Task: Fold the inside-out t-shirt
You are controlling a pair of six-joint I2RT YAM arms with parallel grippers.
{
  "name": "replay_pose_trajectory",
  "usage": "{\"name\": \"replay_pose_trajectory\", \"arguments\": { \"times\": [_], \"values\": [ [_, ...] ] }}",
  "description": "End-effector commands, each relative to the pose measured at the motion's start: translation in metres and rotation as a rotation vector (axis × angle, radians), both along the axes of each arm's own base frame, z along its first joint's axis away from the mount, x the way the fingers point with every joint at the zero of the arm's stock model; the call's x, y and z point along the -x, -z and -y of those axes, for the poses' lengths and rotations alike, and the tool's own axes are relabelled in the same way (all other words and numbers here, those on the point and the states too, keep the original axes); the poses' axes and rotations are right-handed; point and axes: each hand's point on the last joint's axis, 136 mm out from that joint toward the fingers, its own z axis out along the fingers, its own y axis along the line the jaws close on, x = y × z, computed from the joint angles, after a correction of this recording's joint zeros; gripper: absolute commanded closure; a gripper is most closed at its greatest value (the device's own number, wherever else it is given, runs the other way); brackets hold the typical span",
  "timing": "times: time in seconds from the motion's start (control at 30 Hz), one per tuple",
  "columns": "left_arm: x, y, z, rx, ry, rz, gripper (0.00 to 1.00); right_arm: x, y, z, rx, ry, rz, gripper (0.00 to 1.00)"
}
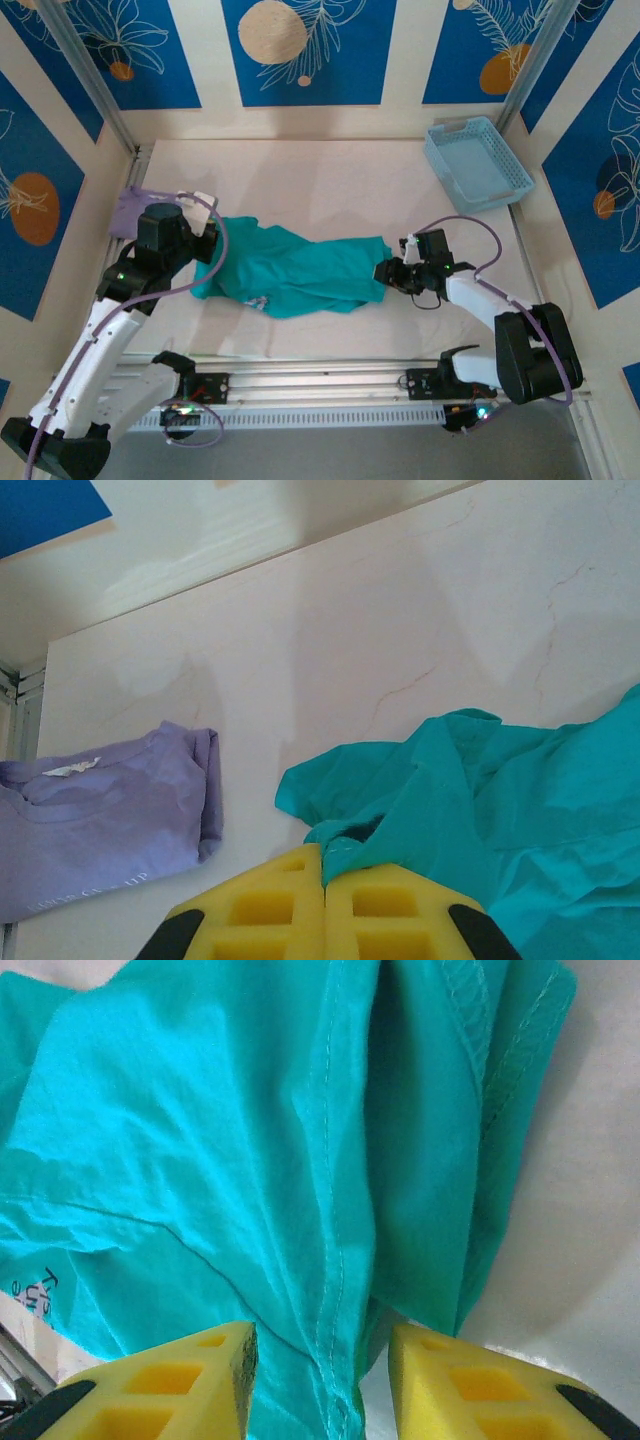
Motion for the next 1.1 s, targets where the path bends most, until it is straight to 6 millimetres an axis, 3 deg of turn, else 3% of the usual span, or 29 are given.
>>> {"name": "replay_pose_trajectory", "arguments": {
  "times": [0.0,0.1,0.3,0.63,0.87,1.07],
  "values": [
    [-0.002,0.000,0.000,-0.003,0.013,0.011,1.00,0.016,0.001,-0.005,-0.022,-0.041,-0.027,0.61],
    [-0.002,-0.001,0.001,-0.002,0.014,0.012,1.00,0.019,0.001,-0.006,-0.005,-0.040,-0.040,0.61],
    [-0.002,0.000,-0.001,-0.005,0.005,0.010,1.00,0.025,0.007,-0.004,0.032,-0.041,-0.068,0.75],
    [-0.003,0.000,-0.002,-0.005,0.002,0.007,1.00,0.034,0.014,-0.004,0.056,-0.040,-0.107,0.67],
    [-0.003,0.001,-0.001,-0.005,0.004,0.006,1.00,0.037,0.014,-0.007,0.055,-0.049,-0.113,0.73],
    [-0.004,0.002,-0.001,-0.005,0.006,0.004,1.00,0.037,0.010,-0.007,0.054,-0.046,-0.099,0.84]
  ]
}}
